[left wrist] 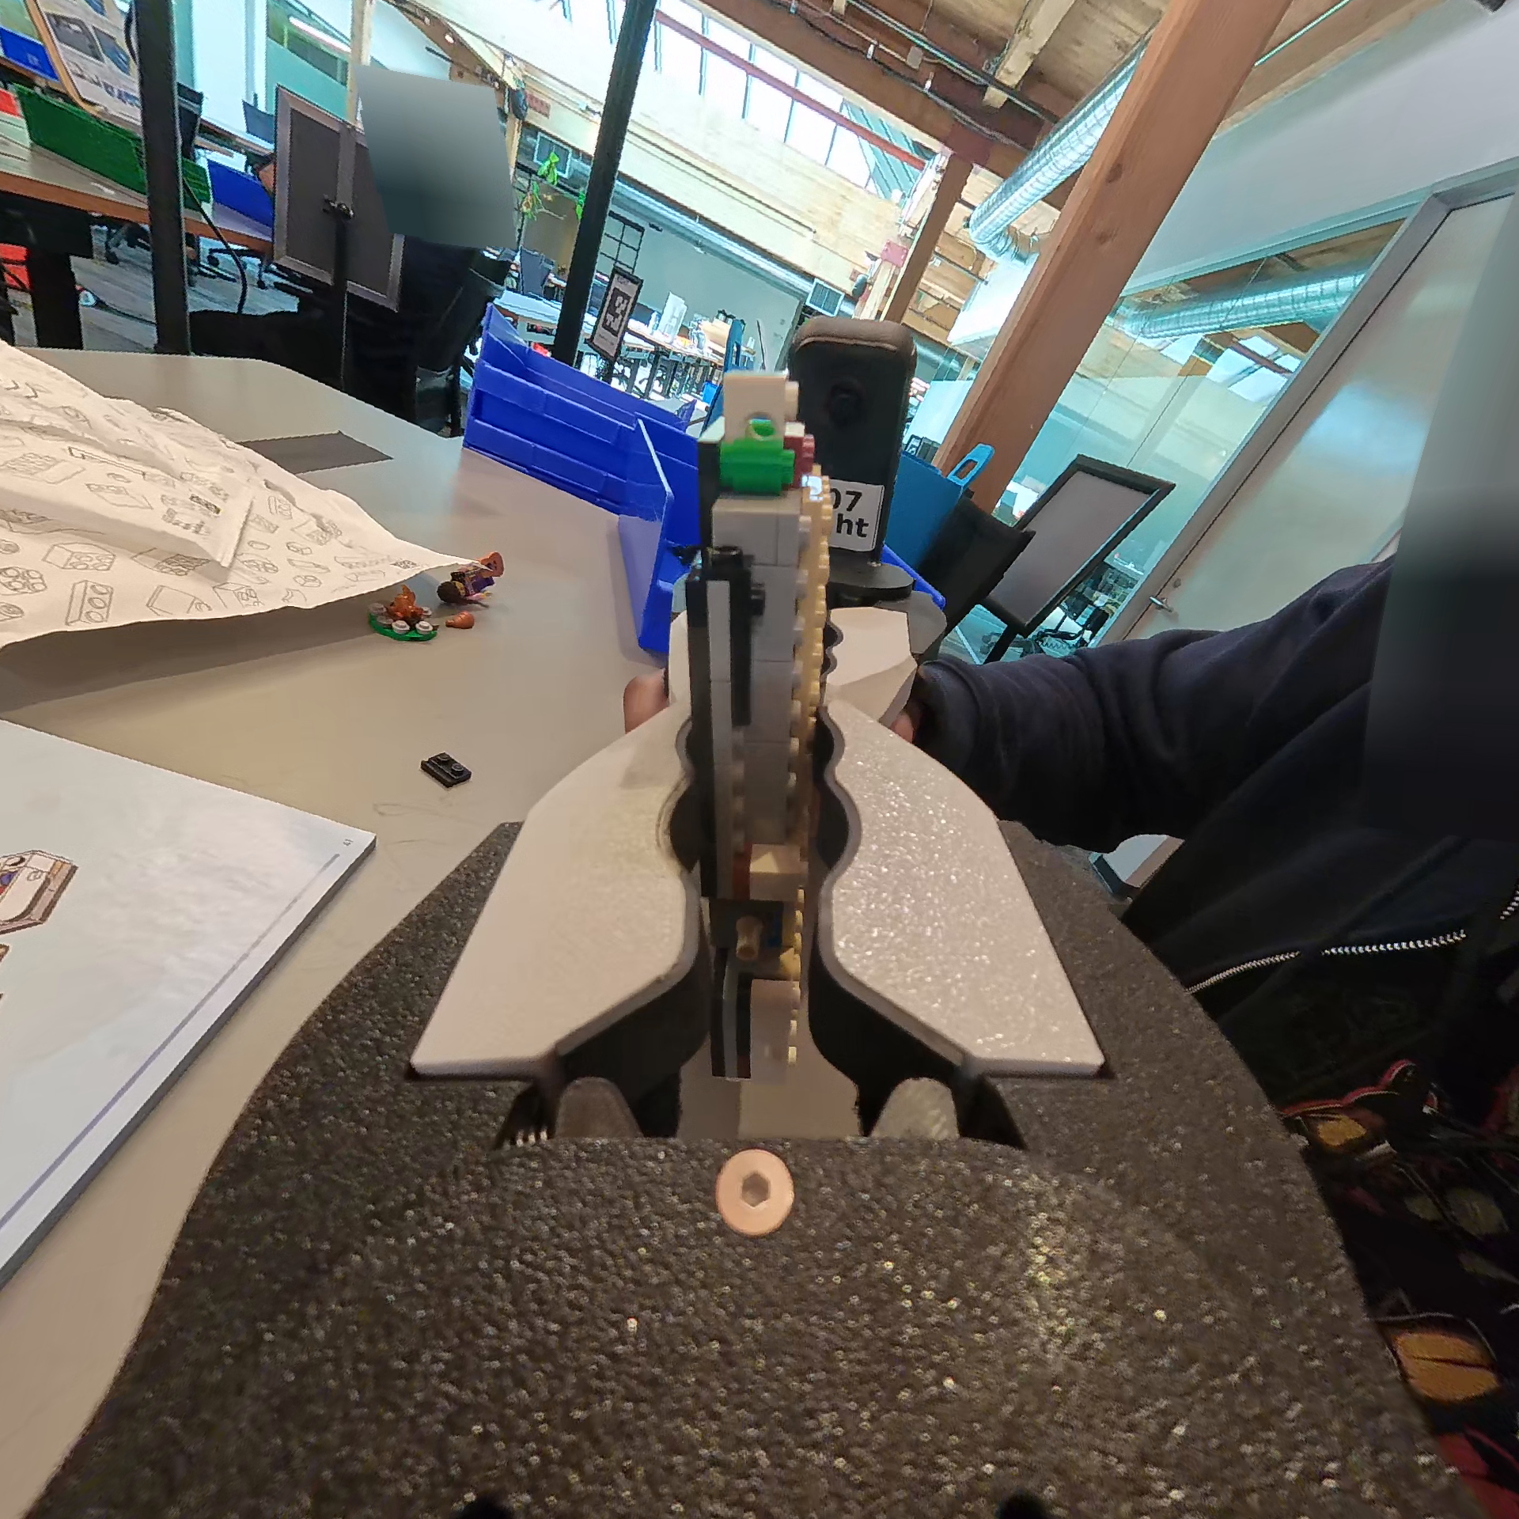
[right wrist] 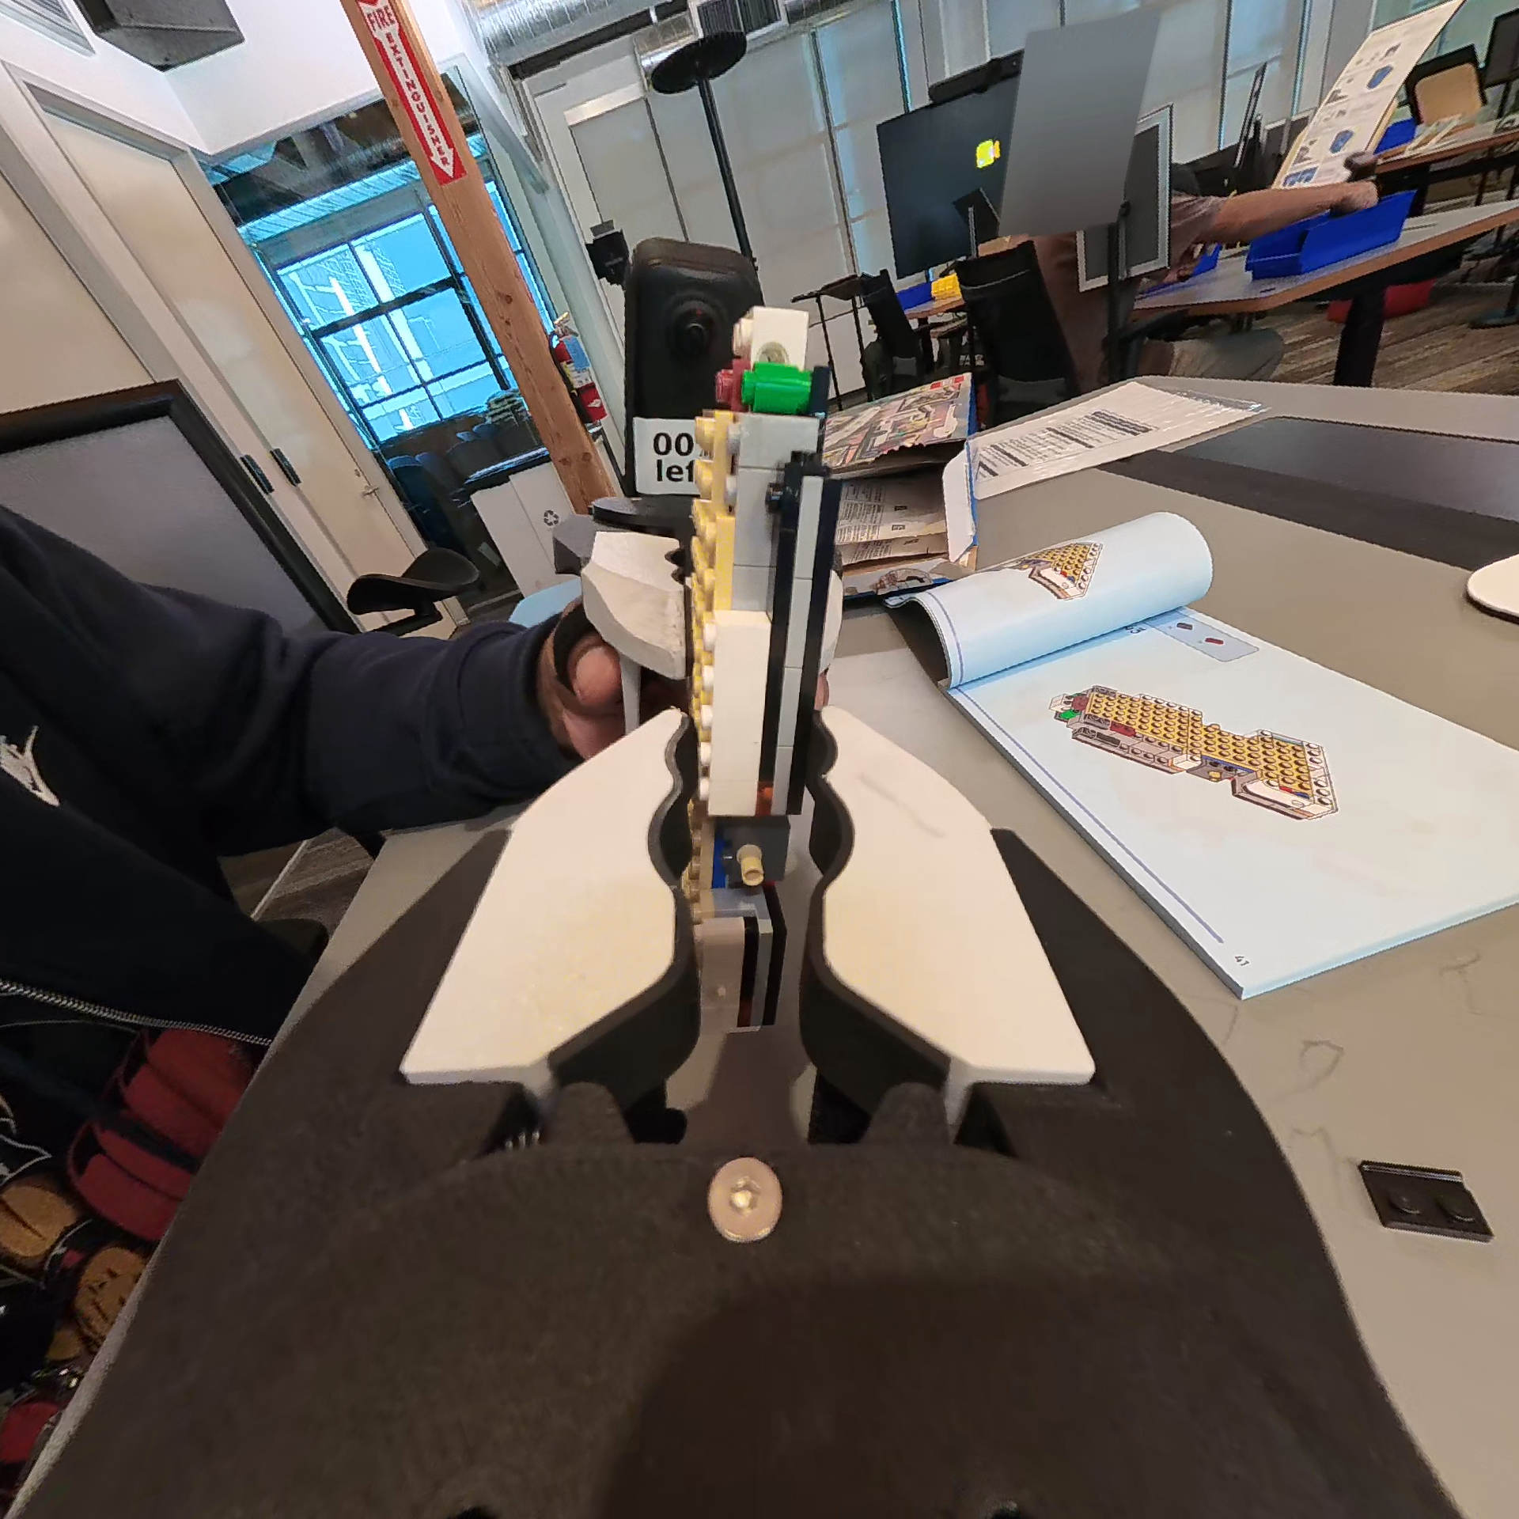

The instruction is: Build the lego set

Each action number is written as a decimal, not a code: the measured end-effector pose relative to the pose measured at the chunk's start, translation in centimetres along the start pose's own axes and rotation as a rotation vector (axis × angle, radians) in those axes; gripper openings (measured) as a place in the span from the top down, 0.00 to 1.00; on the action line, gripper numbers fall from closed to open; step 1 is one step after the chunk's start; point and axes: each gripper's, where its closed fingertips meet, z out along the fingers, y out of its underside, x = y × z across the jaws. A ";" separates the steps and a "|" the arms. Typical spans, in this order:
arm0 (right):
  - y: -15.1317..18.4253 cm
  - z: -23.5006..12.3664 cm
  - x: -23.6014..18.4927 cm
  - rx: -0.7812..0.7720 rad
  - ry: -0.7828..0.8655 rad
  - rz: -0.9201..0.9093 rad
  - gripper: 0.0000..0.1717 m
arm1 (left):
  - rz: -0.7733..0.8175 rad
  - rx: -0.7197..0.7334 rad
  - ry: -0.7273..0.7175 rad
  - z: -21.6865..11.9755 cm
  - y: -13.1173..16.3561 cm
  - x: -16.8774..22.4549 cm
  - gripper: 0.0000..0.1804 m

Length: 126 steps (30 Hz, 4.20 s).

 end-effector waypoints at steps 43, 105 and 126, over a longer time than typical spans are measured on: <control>-0.7 -0.2 0.0 0.042 0.006 -0.010 0.85 | 0.006 -0.005 -0.005 0.4 0.2 0.0 0.87; -2.1 -1.3 1.0 0.155 0.000 0.110 0.86 | -0.073 -0.026 0.013 0.3 0.4 -0.3 0.76; -1.5 -0.4 -0.1 0.106 0.001 0.031 0.85 | -0.014 0.022 0.017 -0.3 -0.7 0.2 0.88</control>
